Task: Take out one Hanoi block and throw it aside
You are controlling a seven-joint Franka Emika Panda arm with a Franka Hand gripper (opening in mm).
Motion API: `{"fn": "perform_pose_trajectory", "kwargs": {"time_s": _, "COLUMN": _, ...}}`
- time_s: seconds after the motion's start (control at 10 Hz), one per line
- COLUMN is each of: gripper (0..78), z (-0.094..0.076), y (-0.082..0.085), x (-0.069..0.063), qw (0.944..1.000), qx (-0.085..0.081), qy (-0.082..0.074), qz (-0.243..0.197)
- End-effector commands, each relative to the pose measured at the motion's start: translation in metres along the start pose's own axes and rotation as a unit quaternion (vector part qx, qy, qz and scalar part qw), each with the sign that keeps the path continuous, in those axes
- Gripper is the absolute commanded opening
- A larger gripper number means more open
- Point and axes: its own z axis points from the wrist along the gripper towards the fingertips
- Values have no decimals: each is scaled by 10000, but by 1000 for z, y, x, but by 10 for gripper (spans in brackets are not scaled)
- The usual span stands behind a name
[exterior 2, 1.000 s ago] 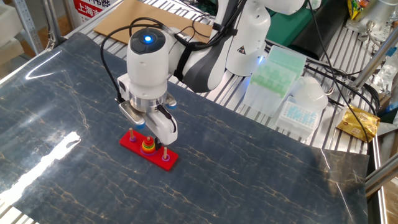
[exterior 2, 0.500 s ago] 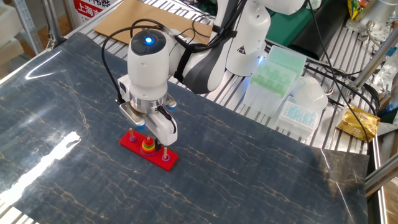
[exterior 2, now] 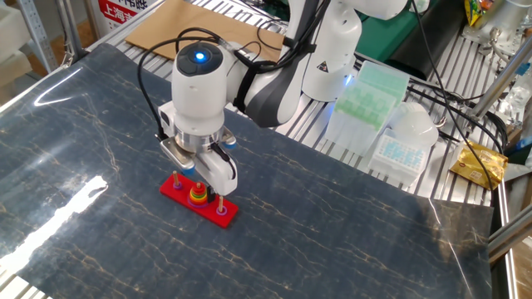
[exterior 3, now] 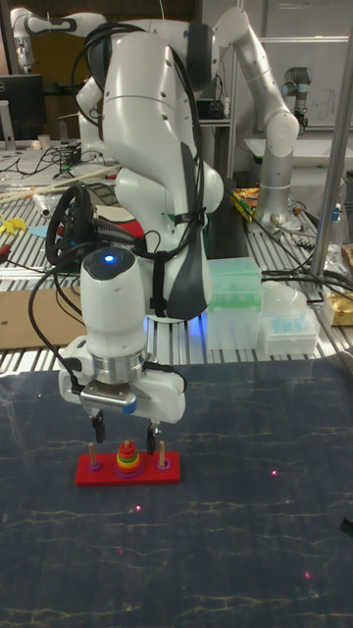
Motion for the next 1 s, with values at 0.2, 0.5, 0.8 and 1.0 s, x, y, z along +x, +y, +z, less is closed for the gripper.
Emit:
{"fn": "perform_pose_trajectory", "kwargs": {"time_s": 0.2, "gripper": 775, "z": 2, "y": 0, "x": -1, "qw": 10000, "qx": 2, "qy": -34, "qz": -33}}
{"fn": "perform_pose_trajectory", "kwargs": {"time_s": 0.5, "gripper": 775, "z": 2, "y": 0, "x": -1, "qw": 9999, "qx": 21, "qy": -43, "qz": -91}}
{"fn": "perform_pose_trajectory", "kwargs": {"time_s": 0.8, "gripper": 775, "z": 2, "y": 0, "x": -1, "qw": 9999, "qx": 28, "qy": -44, "qz": -92}}
{"fn": "perform_pose_trajectory", "kwargs": {"time_s": 1.0, "gripper": 12, "z": 2, "y": 0, "x": -1, "qw": 9999, "qx": 29, "qy": -44, "qz": -93}}
